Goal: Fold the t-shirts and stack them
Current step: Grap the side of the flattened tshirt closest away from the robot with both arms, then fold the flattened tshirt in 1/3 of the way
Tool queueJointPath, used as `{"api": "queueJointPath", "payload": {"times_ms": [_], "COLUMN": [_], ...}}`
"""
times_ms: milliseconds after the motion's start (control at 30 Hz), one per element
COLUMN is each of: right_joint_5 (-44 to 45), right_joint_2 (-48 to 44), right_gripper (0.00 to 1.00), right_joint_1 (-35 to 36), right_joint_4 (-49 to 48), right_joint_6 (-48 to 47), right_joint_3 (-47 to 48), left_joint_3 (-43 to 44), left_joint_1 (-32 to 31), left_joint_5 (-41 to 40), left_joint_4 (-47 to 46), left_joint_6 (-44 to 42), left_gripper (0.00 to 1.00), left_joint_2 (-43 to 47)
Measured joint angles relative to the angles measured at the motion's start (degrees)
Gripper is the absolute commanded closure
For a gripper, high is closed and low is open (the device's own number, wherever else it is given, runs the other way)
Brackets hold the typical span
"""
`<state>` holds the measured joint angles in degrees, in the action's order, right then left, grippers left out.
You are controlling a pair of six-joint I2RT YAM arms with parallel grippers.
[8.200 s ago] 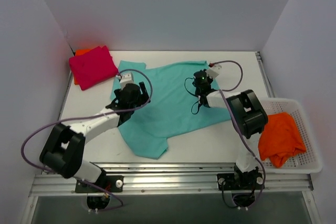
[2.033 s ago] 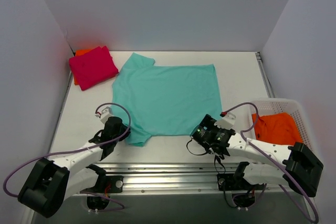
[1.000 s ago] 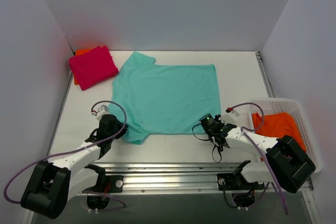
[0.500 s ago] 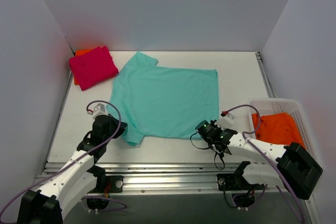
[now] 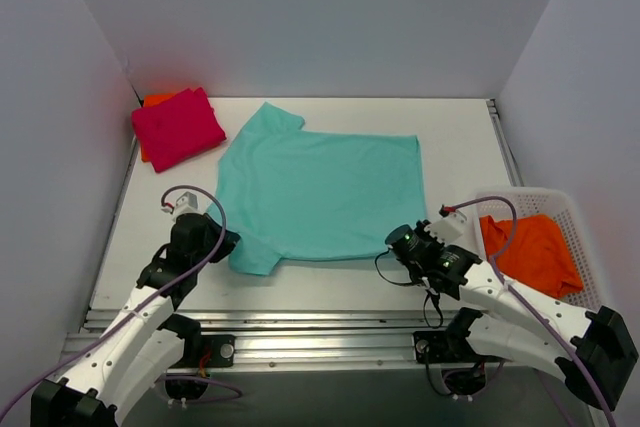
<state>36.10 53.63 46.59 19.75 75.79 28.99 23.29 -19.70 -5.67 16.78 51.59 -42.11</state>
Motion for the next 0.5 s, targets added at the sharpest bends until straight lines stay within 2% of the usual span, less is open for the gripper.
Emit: {"api": "queueJointPath", "payload": {"times_ms": [267,500], "right_joint_5": [1.62,2.1], "right_joint_2": [-2.82,-4.7], "right_gripper": [0.98,0.96], "right_joint_1": [-0.13,-3.19], "right_joint_4": [5.14,6.1], "right_joint_6": [0.11,-1.88], "right_joint_3": [0.2,1.31], "left_joint_3": [4.76,8.52], "left_joint_1": [0.35,1.97], "left_joint_5": [-0.02,0.59], "left_joint_4": [2.36,1.86], "left_joint_6": [-1.27,-1.75], "left_gripper": [0.98,0.98], "left_joint_2": [-0.79,-5.92]}}
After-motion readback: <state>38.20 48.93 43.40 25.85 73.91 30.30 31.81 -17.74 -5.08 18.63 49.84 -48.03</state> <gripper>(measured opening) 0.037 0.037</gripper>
